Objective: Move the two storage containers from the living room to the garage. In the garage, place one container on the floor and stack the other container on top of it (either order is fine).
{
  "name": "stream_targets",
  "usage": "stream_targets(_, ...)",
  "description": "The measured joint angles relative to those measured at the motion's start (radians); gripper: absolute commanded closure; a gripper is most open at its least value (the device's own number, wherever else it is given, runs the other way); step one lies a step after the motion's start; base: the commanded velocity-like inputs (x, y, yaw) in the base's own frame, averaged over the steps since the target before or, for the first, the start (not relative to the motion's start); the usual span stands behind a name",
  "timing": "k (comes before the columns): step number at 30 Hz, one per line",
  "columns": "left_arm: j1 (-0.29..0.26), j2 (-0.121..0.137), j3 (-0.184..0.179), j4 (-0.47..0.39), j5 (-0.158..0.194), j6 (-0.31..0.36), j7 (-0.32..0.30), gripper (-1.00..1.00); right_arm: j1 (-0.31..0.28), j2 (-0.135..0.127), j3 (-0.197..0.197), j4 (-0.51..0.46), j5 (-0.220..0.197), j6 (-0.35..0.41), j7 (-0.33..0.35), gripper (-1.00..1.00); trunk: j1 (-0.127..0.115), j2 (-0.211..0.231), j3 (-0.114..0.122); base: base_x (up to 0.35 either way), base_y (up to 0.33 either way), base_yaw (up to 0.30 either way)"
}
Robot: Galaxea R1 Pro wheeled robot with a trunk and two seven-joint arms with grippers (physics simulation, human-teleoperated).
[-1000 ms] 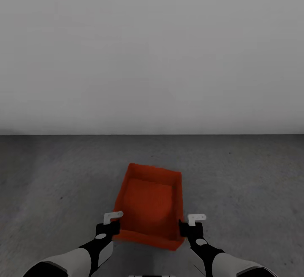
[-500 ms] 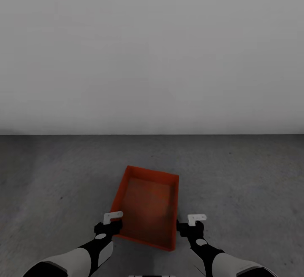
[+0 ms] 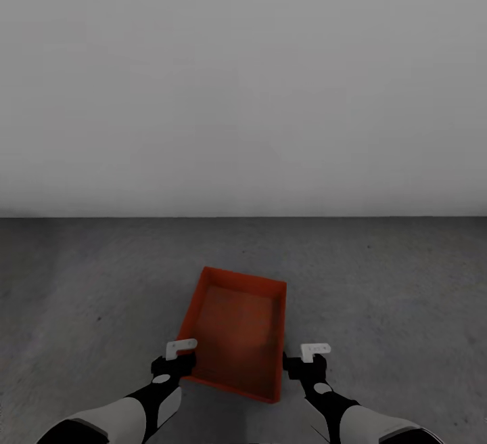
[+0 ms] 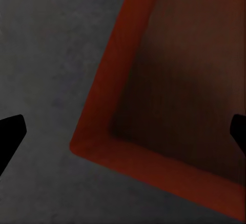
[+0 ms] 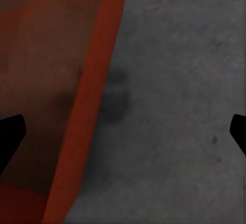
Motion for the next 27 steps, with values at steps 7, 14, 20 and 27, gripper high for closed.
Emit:
stream_targets(7,0.000,0.000,0.000,0.000,0.000,-0.001,0.000,-1.00,0.000,0.000,0.000,0.000,0.000,0.000,0.000,-1.00,-0.027,0.049,0.022,0.000,0.000,0.000)
stream_targets(14,0.000,0.000,0.000,0.000,0.000,-0.007,0.000,-1.00,0.000,0.000,0.000,0.000,0.000,0.000,0.000,-1.00,-0.054,0.098,0.044,0.000,0.000,0.000)
stream_targets(20,0.000,0.000,0.000,0.000,0.000,-0.007,0.000,-1.00,0.000,0.000,0.000,0.000,0.000,0.000,0.000,-1.00,-0.077,0.140,0.063,0.000,0.000,0.000)
stream_targets(27,0.000,0.000,0.000,0.000,0.000,-0.008,0.000,-1.00,0.000,0.000,0.000,0.000,0.000,-0.001,0.000,-1.00,-0.104,0.189,0.085,0.000,0.000,0.000)
